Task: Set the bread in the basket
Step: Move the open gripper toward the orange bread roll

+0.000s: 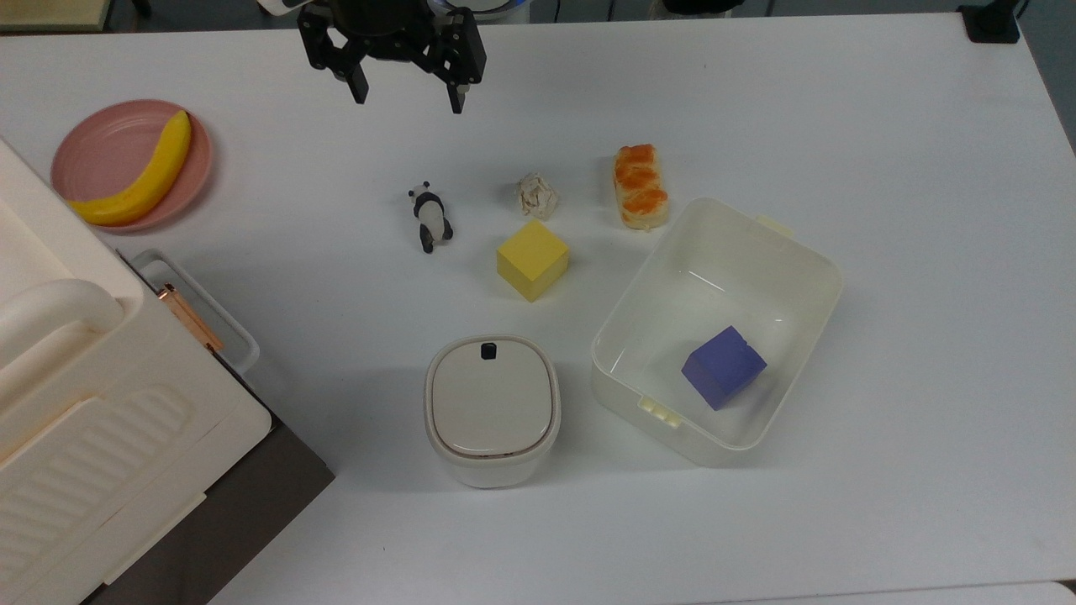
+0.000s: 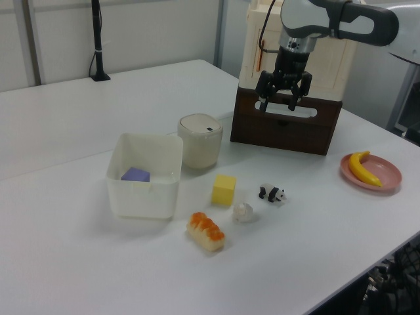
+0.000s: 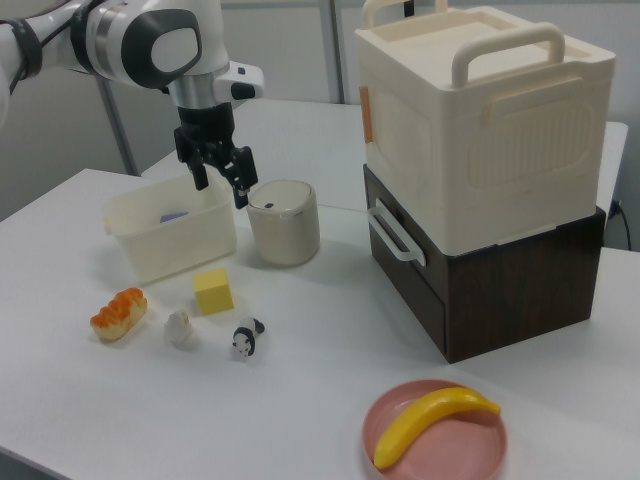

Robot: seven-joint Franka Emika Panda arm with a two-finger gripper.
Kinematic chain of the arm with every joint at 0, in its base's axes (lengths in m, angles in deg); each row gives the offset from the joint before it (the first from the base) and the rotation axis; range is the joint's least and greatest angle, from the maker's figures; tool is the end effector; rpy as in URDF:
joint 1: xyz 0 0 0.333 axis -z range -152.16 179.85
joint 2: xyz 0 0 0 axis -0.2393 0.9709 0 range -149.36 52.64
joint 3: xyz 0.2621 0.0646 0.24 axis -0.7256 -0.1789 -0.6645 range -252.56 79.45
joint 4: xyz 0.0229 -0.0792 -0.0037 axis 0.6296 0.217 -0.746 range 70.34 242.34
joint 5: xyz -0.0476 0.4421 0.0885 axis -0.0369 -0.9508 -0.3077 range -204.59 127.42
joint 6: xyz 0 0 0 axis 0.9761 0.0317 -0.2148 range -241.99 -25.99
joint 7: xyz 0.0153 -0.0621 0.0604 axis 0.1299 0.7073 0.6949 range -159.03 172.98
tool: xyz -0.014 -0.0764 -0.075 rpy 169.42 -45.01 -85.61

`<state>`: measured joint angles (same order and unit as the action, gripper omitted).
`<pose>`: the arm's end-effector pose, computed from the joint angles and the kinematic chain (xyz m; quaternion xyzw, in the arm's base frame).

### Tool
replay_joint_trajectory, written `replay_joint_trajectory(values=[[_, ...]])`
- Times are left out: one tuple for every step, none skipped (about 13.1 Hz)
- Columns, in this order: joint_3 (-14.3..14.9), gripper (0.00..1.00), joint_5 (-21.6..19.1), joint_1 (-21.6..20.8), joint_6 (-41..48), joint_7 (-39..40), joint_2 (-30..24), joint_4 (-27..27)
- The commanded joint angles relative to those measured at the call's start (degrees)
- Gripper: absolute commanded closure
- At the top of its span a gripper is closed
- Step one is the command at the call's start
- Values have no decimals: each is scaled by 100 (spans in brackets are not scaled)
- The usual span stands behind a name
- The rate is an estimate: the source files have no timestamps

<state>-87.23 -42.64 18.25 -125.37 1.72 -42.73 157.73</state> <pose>0.6597 -0.0368 0.6062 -0.9958 0.0831 -0.0113 0.0358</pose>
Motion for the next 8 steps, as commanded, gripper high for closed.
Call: replay_joint_trajectory(values=[[58, 0, -148, -10, 231, 60, -114, -94], [58, 0, -165, -10, 223, 59, -114, -95], [75, 0, -183, -1, 206, 68, -114, -95], [76, 0, -192, -1, 205, 86, -114, -104], [76, 0, -201, -1, 205, 103, -114, -104], [41, 0, -201, -1, 223, 112, -114, -95], [23, 0, -201, -1, 249, 112, -114, -104], [14, 0, -209, -1, 258, 121, -114, -95]])
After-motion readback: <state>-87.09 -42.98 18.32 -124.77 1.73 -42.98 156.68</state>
